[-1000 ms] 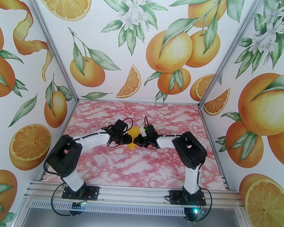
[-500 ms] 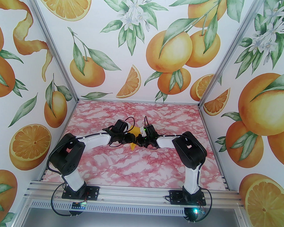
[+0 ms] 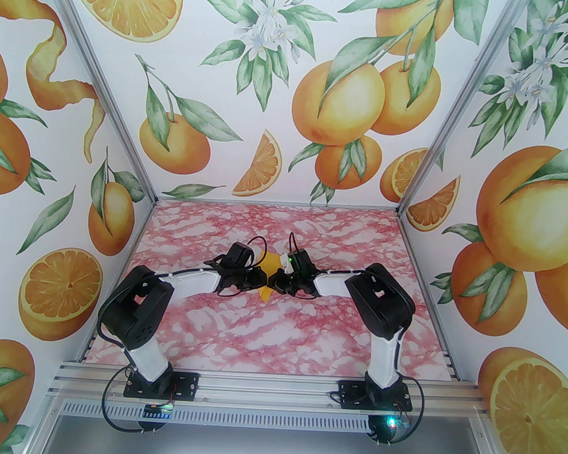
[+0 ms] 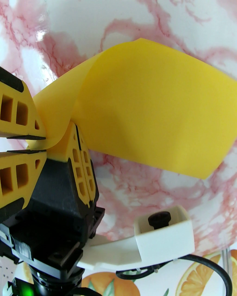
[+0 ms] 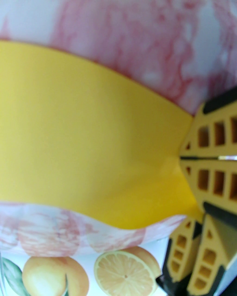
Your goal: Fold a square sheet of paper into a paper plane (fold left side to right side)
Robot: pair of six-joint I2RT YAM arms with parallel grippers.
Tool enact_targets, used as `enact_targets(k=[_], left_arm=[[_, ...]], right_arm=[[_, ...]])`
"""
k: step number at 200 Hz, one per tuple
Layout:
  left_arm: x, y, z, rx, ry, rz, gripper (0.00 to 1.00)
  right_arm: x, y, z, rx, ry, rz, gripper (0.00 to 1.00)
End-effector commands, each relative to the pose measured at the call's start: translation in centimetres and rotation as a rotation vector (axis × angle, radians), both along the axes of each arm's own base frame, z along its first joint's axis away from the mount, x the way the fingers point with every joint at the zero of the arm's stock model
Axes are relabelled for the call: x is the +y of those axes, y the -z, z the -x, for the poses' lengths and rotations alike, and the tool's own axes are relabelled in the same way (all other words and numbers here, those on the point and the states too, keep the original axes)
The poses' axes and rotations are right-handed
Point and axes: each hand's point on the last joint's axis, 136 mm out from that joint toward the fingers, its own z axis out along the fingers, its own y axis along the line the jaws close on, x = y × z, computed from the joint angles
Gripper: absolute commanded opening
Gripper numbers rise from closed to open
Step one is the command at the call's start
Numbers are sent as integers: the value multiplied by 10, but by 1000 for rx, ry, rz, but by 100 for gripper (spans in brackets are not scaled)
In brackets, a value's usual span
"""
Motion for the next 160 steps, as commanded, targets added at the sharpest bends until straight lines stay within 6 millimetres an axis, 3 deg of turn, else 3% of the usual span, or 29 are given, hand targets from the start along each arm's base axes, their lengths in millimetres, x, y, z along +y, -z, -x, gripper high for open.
enact_targets(k=[1,33,62,72,108,120,160], left_arm=[[-2,0,-2,-12,-7,53,31],[0,0,-3,-15,-28,101,35],[2,-1,-3,-21,-37,115,33],[2,-2,-4,-22,-38,117,23],[4,-1,-3,-21,-44,116,11],[5,-1,-3,-21,-45,111,1],[5,-1,-3,-21,-50,119,0]], right_arm=[[-16,14,10,44,15,63,7],[-16,15,9,44,14,62,7],[-16,15,10,45,13,63,7],[-17,15,9,45,14,64,7],[-17,14,8,42,18,63,7],[-17,12,8,38,18,61,7],[-23,-1,0,13,49,30,7]])
